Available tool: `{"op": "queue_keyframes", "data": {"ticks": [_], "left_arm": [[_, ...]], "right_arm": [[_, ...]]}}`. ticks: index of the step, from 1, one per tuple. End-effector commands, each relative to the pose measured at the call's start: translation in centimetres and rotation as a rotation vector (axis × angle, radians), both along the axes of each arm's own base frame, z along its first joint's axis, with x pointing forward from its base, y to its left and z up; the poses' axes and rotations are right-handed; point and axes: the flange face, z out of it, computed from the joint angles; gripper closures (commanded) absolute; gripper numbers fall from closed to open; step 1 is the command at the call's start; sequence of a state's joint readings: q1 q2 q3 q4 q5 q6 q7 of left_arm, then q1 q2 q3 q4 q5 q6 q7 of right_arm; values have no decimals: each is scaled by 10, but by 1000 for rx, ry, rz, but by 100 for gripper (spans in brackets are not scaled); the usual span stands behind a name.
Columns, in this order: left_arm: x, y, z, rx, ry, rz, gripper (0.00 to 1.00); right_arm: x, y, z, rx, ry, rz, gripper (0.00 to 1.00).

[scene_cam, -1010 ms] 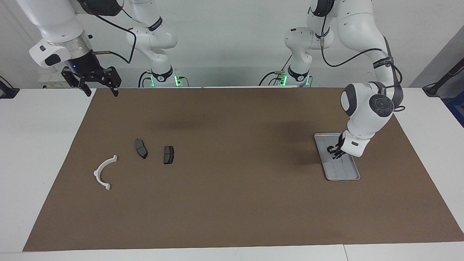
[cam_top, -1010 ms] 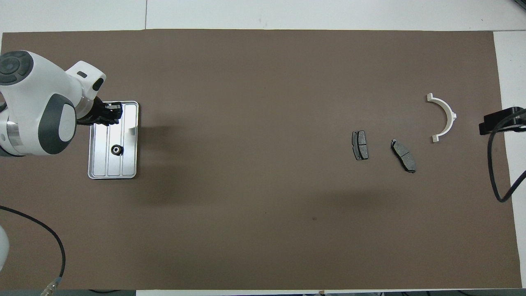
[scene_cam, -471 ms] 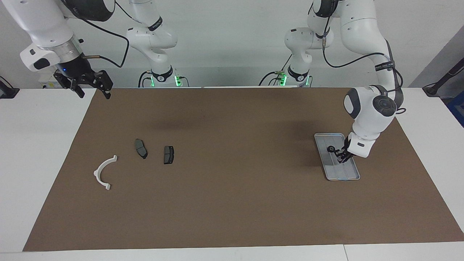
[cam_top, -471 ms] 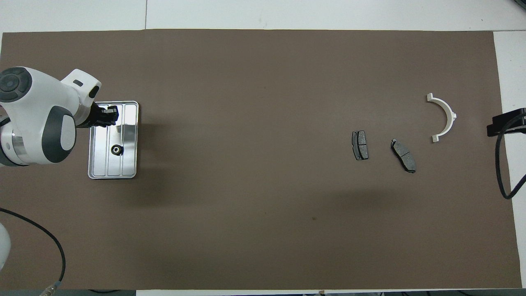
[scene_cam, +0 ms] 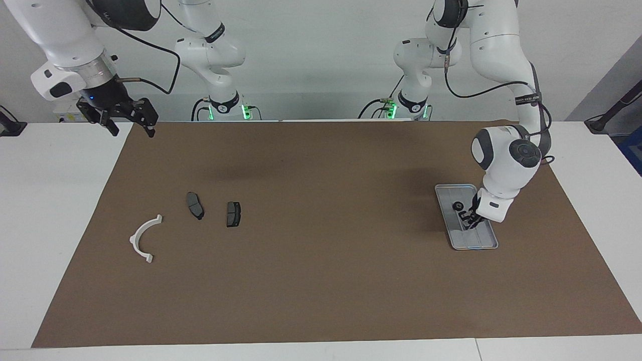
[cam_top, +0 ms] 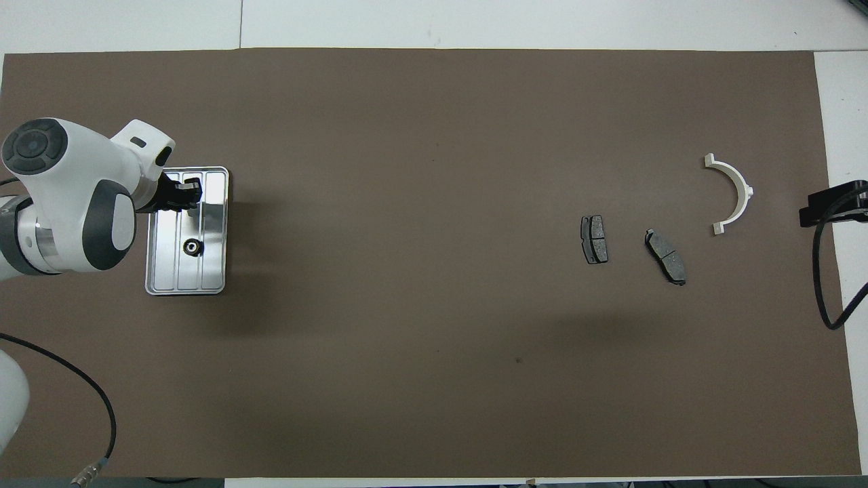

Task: Pick bearing gear from pile to tray
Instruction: 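Lower the second bearing onto the tray and open the left gripper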

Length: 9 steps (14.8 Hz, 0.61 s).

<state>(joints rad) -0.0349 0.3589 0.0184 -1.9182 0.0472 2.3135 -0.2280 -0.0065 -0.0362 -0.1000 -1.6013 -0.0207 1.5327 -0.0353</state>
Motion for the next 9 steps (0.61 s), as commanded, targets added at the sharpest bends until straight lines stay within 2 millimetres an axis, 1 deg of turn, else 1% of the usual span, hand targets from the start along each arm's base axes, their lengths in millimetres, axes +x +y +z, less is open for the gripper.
{"op": "queue_keyframes", "data": {"ticks": [1,2,4,6,7,9], "left_arm": [[-4,3,-10,9,-14,-18,100],[-6,3,-12,9,-9,-21,100],[-7,11,-14,8,-10,-11,100],[-8,12,-15,8,-13,-10,100],[-8,12,-15,9,-10,-9,90],[-7,12,-12,9,0,-8,0]], "right_arm": [[-10,0,-1,12,-12,-17,6],[-9,0,-1,12,-12,-17,5],[-10,0,-1,13,-11,-17,3],[-10,0,-1,12,-11,-16,3],[-10,1,-1,12,-11,-14,2],[-9,4,-1,12,-12,-7,2]]}}
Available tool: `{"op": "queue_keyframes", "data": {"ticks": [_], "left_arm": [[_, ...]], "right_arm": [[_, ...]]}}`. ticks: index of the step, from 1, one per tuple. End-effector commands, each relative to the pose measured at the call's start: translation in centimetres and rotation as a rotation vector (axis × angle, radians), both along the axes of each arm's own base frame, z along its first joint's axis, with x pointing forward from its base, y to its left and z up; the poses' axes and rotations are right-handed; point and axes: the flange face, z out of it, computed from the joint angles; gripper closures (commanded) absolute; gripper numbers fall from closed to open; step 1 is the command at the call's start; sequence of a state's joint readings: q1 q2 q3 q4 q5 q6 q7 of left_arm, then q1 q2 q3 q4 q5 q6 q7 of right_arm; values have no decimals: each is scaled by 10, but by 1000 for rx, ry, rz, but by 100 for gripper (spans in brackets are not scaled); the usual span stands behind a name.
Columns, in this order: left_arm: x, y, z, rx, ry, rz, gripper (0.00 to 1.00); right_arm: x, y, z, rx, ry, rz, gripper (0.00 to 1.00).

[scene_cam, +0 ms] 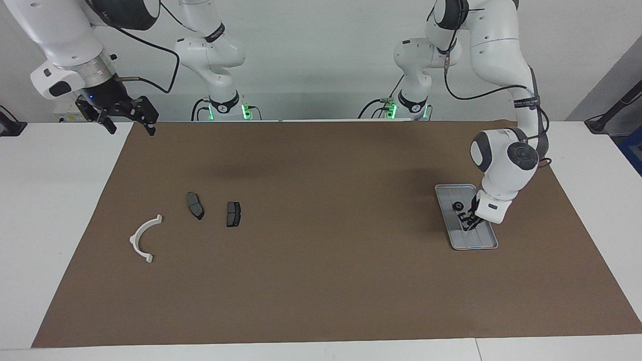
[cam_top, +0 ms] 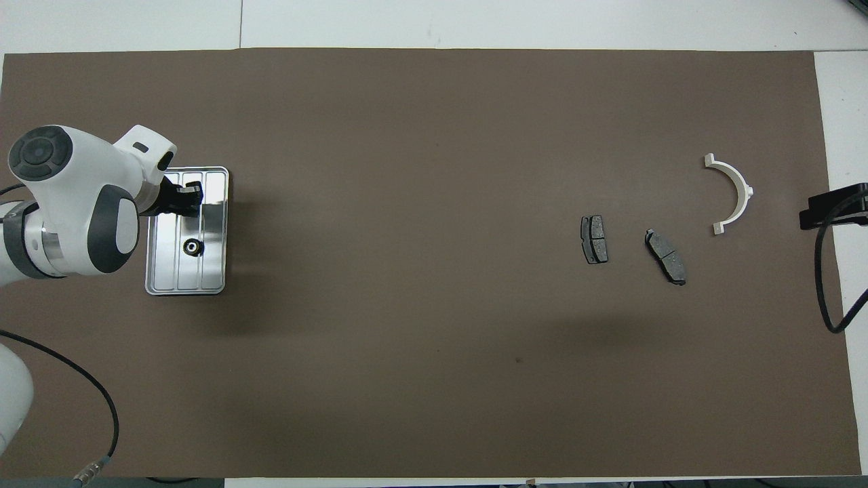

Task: Pick bearing gear from pile to tray
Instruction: 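Lower the second bearing onto the tray and open the left gripper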

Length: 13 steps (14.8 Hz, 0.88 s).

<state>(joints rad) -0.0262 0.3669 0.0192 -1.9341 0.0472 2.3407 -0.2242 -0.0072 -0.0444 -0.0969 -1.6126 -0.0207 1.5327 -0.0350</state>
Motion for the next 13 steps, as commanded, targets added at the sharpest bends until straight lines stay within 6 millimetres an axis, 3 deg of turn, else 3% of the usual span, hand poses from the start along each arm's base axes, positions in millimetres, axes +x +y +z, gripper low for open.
{"op": "queue_keyframes", "data": {"ticks": [1,4,8,13], "left_arm": [[-4,6,5,11,16,-13,0],[1,8,52,17,52,-6,0],[-27,11,147,21,60,7,0],[-40,8,238,16,120,-2,0]], "right_arm": [[-7,2,0,11,-15,-10,2],[-7,2,1,11,-15,-10,2],[-6,3,0,11,-15,-9,2],[-6,6,1,10,-18,-6,2]]}}
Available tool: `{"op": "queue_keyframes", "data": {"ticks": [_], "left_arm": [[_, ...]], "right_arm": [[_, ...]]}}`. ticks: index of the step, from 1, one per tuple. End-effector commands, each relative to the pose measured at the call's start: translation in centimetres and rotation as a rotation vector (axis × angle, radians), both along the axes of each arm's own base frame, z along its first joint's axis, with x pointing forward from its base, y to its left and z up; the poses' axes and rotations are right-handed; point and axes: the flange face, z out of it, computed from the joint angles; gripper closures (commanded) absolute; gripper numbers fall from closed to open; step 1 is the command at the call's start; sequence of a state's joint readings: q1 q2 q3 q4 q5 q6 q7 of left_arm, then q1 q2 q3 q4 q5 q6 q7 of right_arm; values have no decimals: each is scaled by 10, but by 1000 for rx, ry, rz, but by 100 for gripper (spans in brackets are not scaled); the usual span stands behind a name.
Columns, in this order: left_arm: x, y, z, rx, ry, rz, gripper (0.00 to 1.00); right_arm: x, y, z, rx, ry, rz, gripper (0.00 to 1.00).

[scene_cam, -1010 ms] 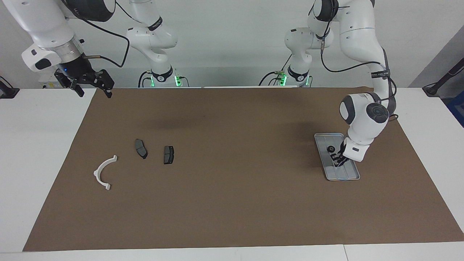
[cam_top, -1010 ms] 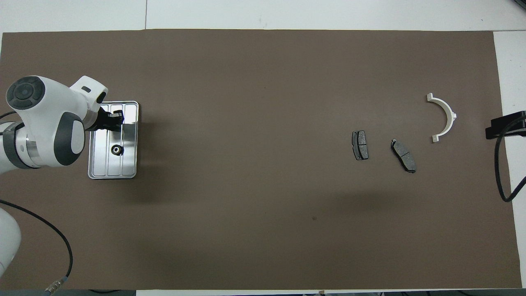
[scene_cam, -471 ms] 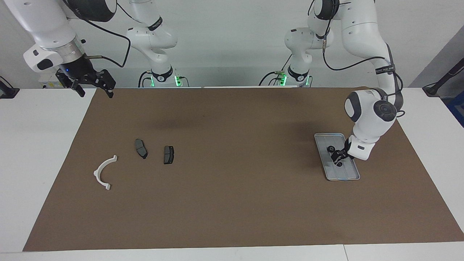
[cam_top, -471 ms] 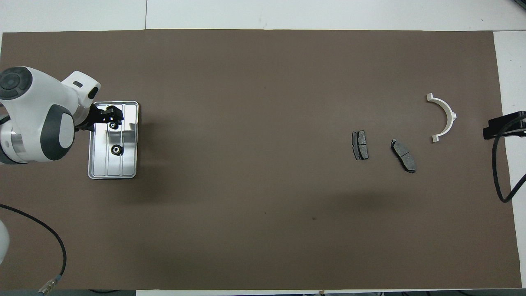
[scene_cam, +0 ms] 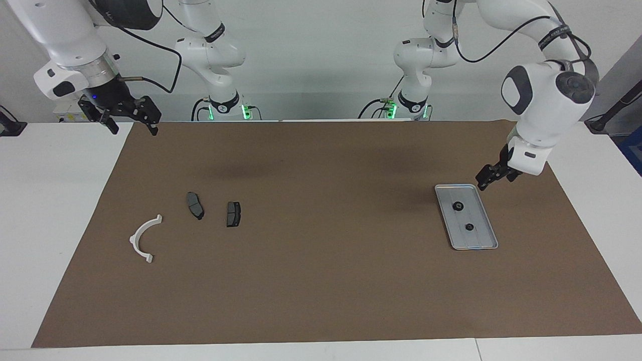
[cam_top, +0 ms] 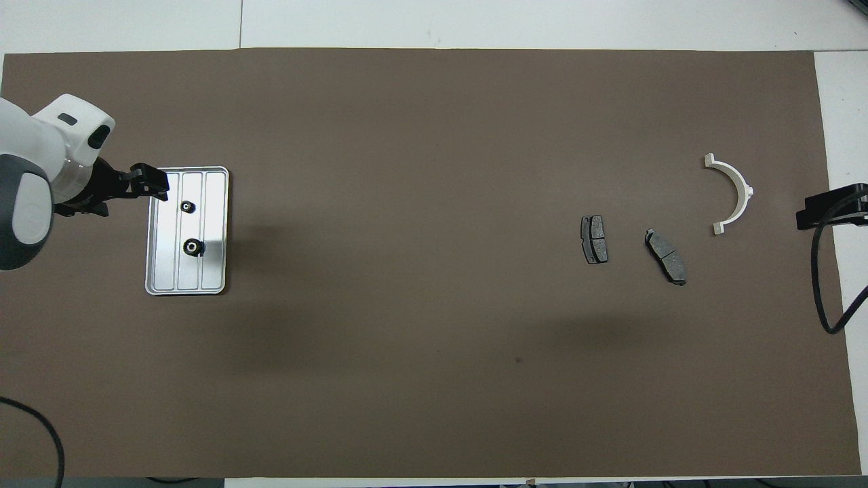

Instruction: Pick bearing gear from pile to tray

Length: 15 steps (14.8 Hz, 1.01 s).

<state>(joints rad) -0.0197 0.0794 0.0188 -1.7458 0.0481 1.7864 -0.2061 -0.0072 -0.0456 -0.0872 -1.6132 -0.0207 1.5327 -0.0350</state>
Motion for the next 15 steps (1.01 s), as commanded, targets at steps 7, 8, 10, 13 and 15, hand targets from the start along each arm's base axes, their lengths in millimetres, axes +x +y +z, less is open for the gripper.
{"op": "queue_keyframes", "data": {"ticks": [7,8,10,13,15], "left_arm": [[-33,-7,66,-16,69,-41,0],[-37,-4,65,-19,70,-69,0],[-42,11,70,-62,82,-114,0],[-53,14,80,-72,81,-112,0],[-56,9,79,-71,88,-123,0]], "right_arm": [[-7,0,1,11,-18,-15,2],[-7,0,1,11,-18,-15,2],[-6,0,1,11,-19,-17,2],[-6,0,1,10,-21,-18,2],[-6,0,0,10,-19,-18,2]]}}
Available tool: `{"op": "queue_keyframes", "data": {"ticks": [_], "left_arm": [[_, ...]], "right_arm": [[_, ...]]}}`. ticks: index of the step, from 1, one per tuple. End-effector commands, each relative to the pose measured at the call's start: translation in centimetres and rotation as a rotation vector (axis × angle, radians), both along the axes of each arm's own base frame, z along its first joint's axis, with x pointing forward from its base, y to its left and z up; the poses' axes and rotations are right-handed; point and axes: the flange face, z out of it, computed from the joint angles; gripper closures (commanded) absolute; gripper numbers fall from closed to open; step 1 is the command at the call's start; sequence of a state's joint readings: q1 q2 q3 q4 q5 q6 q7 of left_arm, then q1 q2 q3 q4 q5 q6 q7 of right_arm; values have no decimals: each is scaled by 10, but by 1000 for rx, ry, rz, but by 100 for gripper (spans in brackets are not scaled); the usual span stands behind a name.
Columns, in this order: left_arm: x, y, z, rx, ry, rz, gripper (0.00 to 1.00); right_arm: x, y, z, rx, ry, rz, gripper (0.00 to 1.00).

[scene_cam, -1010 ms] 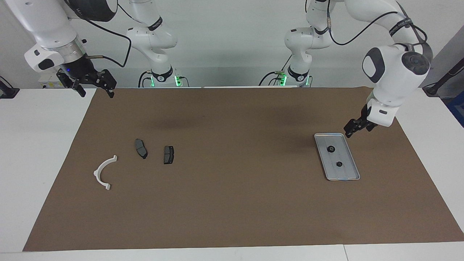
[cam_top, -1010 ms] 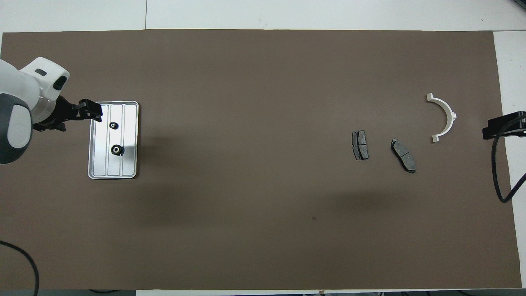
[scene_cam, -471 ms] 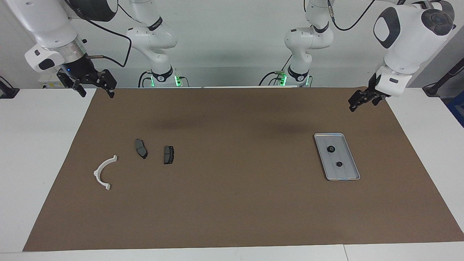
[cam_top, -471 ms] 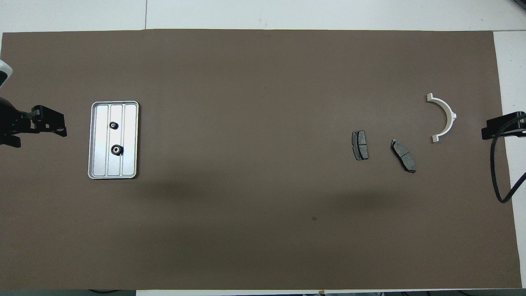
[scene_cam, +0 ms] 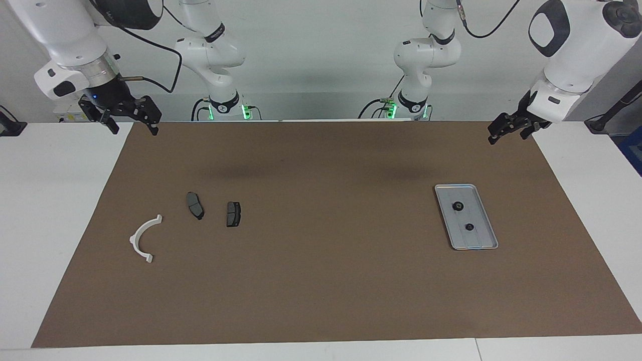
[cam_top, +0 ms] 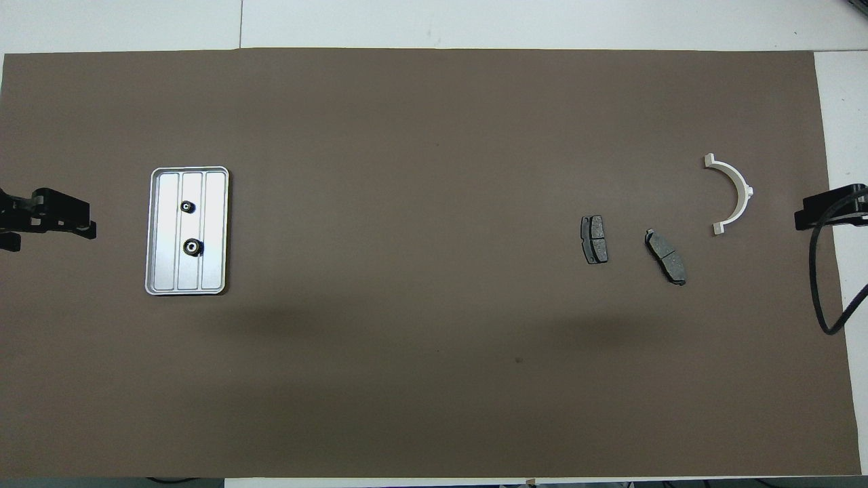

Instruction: Pick bearing gear from pile to tray

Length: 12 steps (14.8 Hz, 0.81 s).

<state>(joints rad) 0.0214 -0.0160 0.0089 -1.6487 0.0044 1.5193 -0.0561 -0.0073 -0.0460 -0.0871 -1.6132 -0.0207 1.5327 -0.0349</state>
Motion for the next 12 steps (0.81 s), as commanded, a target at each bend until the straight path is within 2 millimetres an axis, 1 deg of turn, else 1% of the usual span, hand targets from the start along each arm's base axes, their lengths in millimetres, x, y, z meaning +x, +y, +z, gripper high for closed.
{"op": "queue_keyframes", "data": {"ticks": [1,5,8,12], "left_arm": [[-14,-5,2,-15,6,-18,0],[-11,-7,0,-15,-10,-24,0],[-11,-16,-5,-14,-20,-39,0],[-9,-18,-5,-13,-39,-42,0]], "right_arm": [[-6,0,0,11,-19,-18,2],[-6,0,1,10,-20,-18,2],[-6,0,1,11,-20,-17,2],[-6,-1,1,11,-20,-18,2]]}}
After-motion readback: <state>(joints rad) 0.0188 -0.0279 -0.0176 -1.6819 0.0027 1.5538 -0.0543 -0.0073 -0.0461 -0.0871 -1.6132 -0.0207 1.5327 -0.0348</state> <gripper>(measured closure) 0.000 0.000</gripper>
